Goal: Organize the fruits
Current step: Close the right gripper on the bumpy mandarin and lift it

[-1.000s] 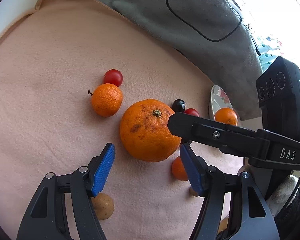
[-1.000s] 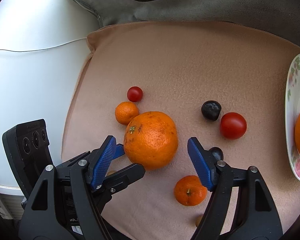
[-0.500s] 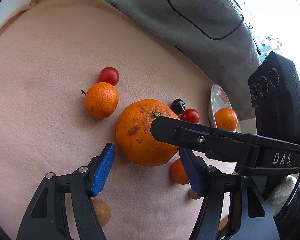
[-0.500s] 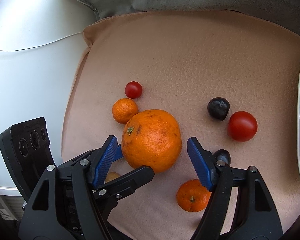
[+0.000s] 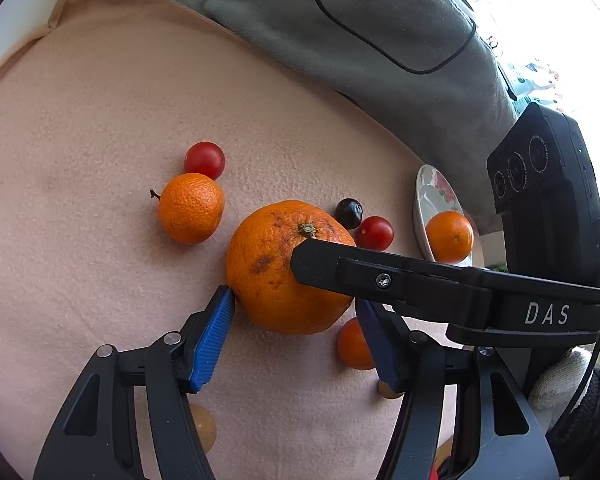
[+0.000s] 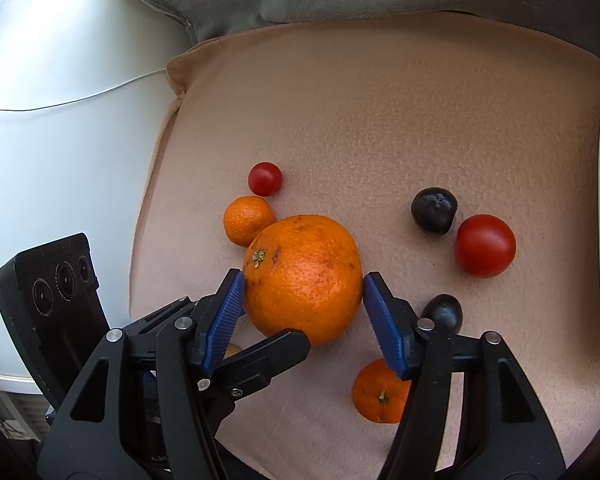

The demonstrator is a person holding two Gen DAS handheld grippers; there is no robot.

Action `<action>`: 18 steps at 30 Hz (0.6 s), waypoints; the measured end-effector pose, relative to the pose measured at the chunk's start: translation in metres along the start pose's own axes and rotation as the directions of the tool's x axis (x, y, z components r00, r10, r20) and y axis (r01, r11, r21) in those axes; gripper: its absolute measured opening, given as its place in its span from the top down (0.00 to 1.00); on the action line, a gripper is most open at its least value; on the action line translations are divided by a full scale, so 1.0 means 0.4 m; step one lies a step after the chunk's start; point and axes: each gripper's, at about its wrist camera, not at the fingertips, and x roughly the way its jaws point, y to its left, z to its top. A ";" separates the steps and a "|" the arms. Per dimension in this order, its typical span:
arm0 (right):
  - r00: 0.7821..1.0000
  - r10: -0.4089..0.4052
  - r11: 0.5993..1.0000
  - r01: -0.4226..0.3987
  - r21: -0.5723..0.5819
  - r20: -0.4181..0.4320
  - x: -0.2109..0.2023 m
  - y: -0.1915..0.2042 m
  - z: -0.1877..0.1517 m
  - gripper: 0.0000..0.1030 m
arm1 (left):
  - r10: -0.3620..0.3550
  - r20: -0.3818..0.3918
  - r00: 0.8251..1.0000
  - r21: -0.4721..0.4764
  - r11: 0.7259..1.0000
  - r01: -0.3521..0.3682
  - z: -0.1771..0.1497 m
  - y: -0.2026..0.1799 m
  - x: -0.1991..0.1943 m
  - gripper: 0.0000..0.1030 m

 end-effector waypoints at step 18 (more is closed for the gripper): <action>0.993 -0.006 0.999 0.001 0.042 0.117 -0.167 -0.059 -0.026 0.38 | -0.026 0.008 1.000 0.108 0.994 0.025 0.029 -0.155 0.005 0.40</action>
